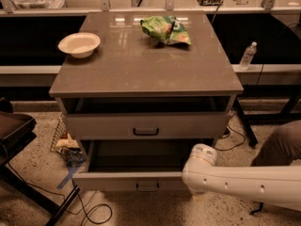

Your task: Open middle drawer

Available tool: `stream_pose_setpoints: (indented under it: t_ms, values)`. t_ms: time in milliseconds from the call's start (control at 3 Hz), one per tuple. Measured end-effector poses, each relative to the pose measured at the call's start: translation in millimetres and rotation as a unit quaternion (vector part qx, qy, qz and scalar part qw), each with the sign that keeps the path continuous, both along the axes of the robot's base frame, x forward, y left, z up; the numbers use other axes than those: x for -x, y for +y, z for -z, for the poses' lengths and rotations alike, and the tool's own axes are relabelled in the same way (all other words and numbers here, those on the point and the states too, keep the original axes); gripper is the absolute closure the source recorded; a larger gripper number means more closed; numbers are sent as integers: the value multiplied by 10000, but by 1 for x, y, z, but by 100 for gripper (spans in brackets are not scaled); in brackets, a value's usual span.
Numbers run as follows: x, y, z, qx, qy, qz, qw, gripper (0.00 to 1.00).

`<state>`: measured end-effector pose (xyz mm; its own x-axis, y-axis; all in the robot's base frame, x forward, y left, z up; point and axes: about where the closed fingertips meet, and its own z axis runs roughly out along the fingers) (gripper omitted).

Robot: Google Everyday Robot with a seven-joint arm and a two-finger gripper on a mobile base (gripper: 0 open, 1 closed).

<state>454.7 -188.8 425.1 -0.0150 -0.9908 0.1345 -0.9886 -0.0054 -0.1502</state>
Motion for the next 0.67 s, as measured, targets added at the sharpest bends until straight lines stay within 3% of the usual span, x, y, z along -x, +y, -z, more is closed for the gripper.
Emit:
stream_pose_setpoints:
  t_ms: [667]
  values:
    - [52,-21,-12,290,300,566,9975,93]
